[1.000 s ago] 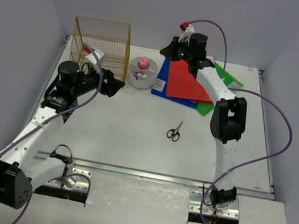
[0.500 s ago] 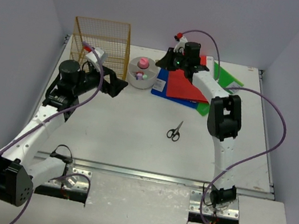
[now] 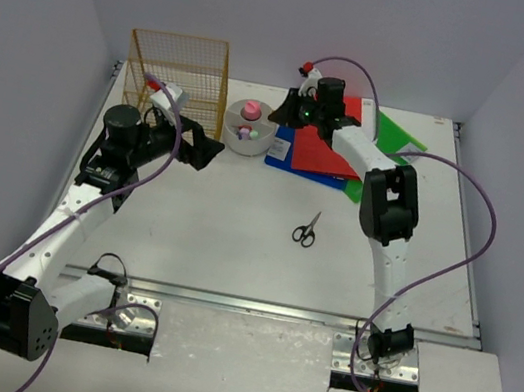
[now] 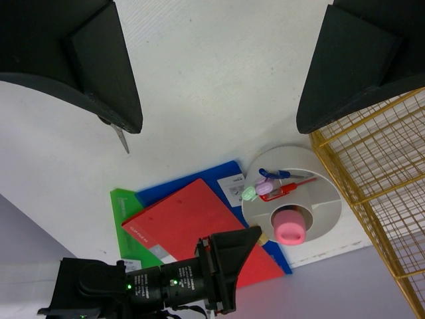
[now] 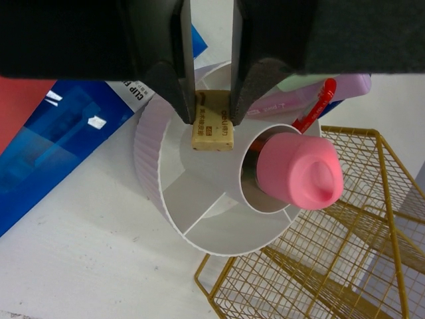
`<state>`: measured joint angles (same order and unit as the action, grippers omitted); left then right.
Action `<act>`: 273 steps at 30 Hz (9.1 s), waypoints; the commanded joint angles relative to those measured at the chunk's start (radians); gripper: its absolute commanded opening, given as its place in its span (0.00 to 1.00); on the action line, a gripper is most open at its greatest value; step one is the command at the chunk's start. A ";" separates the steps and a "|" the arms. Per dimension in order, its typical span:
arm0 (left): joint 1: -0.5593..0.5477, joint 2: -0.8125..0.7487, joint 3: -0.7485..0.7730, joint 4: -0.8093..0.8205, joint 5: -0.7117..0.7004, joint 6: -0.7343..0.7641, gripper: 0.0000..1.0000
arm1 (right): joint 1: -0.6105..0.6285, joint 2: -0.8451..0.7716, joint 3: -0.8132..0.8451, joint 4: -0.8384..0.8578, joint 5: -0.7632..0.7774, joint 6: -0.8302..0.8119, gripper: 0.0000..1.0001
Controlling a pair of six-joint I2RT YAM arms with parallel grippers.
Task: Organize the desk
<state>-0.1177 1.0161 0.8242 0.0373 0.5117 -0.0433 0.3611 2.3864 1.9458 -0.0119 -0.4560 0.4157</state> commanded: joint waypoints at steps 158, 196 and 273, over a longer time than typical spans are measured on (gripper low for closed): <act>-0.516 -0.017 0.100 -0.757 0.372 1.864 0.00 | 0.238 -0.995 -0.723 -0.660 -0.605 -1.533 0.87; -0.171 0.747 0.656 0.231 -0.584 0.366 0.00 | -0.316 -1.386 -1.370 0.263 0.136 -0.119 0.99; -0.149 0.470 0.851 -0.219 -0.031 0.054 0.70 | -0.317 -1.127 -1.109 -0.005 0.207 -0.897 0.81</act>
<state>-0.2733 1.6659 1.7648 -0.1640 0.2803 0.1128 0.0480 1.1768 0.7884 -0.0031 -0.2906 -0.1493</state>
